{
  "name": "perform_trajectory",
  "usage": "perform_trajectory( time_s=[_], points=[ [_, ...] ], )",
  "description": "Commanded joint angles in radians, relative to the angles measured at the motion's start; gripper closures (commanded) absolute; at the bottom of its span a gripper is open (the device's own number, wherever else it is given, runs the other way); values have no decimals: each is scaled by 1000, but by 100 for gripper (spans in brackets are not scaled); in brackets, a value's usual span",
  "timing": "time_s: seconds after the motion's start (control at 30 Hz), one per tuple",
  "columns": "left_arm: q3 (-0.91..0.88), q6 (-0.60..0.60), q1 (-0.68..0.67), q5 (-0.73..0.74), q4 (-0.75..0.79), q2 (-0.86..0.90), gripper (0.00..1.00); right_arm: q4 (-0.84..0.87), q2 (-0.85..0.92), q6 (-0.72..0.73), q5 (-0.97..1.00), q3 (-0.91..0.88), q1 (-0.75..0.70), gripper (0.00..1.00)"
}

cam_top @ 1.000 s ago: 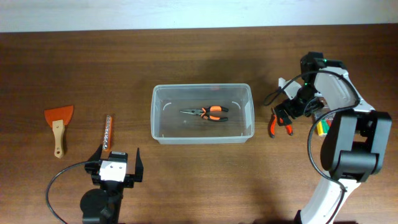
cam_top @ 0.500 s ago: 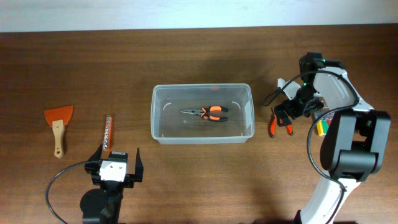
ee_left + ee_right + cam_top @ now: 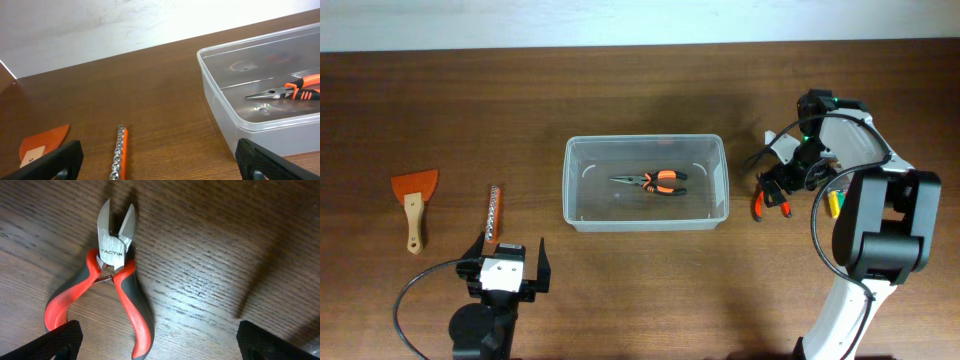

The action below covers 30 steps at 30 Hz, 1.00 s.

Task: Pack container
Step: 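Align and lower the right gripper onto the cutters' pivot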

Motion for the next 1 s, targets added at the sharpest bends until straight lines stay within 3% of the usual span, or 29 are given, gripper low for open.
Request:
perform_trajectory(
  time_s=[0.0,0.97],
  points=[
    [-5,-5,5,10,1,-8,1,3,18,10,18,-6,3,1],
    [-5,-5,5,10,1,-8,1,47,37,40,65,-7,4,1]
  ],
)
